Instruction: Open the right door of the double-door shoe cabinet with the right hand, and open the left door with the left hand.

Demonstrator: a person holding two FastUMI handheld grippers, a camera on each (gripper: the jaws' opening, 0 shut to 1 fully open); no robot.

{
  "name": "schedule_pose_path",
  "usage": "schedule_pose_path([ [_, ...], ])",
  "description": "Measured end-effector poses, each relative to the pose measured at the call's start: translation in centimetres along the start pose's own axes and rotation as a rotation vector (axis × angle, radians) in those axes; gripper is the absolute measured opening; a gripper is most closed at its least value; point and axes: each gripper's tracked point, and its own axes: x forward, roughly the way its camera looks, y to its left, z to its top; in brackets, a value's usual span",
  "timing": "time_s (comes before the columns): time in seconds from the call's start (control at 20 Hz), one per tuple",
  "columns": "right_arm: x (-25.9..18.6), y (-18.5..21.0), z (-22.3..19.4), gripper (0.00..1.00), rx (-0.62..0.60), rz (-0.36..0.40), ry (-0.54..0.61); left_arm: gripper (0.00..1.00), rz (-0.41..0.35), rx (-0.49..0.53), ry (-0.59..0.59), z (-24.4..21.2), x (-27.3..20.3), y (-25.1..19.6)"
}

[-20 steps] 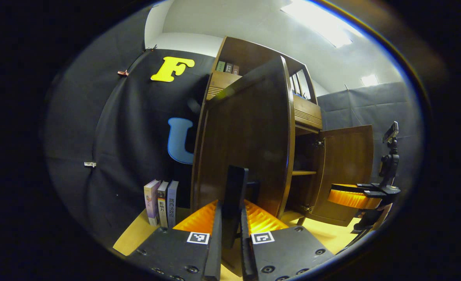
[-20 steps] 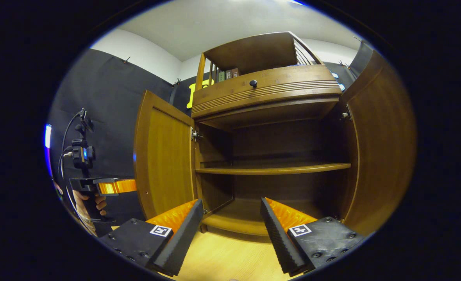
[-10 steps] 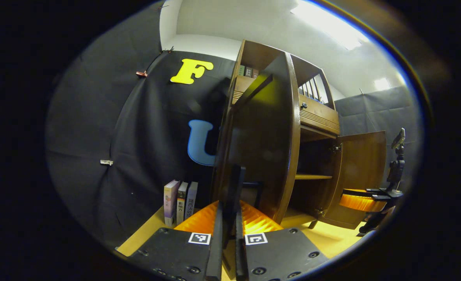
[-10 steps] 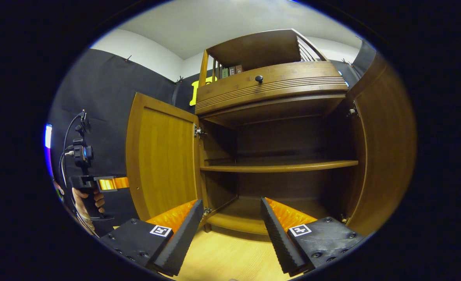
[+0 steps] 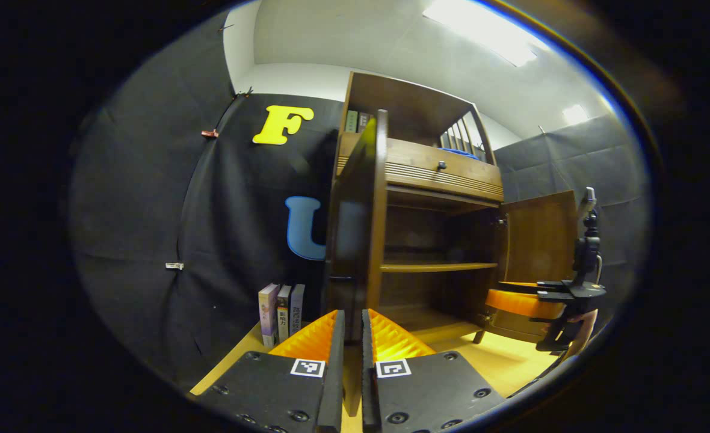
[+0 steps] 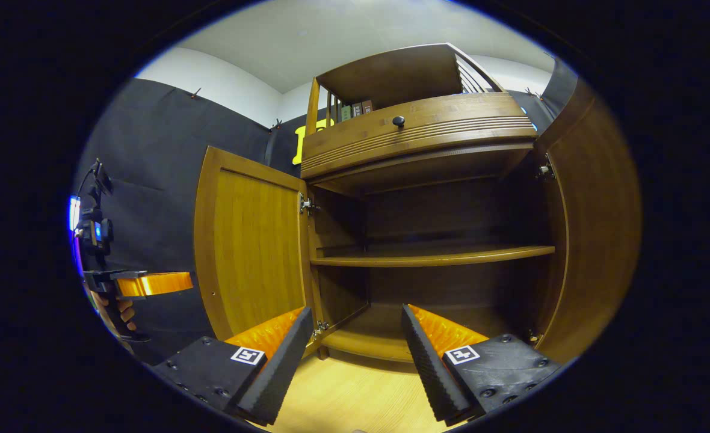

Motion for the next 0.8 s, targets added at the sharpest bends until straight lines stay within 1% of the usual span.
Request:
schedule_pose_path([
  [0.15,-0.4,-0.8,0.3,0.93,-0.024,-0.037,-0.012,0.17,-0.058,-0.022,-0.003,0.6,-0.1,-3.4],
  [0.25,-0.9,-1.7,0.4,0.93,-0.045,-0.076,-0.019,0.17,-0.105,-0.029,-0.006,0.8,1.4,-5.5],
  [0.3,-1.2,-2.2,0.5,0.93,-0.054,-0.096,-0.018,0.19,-0.106,-0.028,-0.007,0.7,2.5,-6.2],
  [0.35,-1.6,-2.7,0.5,0.93,-0.066,-0.118,-0.017,0.27,-0.099,-0.019,-0.012,0.7,3.5,-6.7],
  [0.55,-3.2,-5.2,1.2,0.93,-0.114,-0.205,-0.028,0.71,-0.073,0.066,-0.014,-0.4,8.4,-8.9],
  [0.6,-3.5,-5.7,1.6,0.93,-0.114,-0.216,-0.033,0.75,-0.057,0.084,-0.010,-0.9,9.5,-9.0],
  [0.65,-3.7,-6.1,1.9,0.93,-0.108,-0.227,-0.039,0.87,-0.054,0.094,-0.011,-1.4,10.3,-9.6],
  [0.7,-3.9,-6.6,2.2,0.93,-0.101,-0.238,-0.043,0.87,-0.057,0.101,-0.009,-1.7,11.1,-10.3],
  [0.8,-4.2,-8.1,2.4,0.93,-0.094,-0.276,-0.046,0.92,-0.040,0.136,-0.010,-1.9,12.5,-10.9],
])
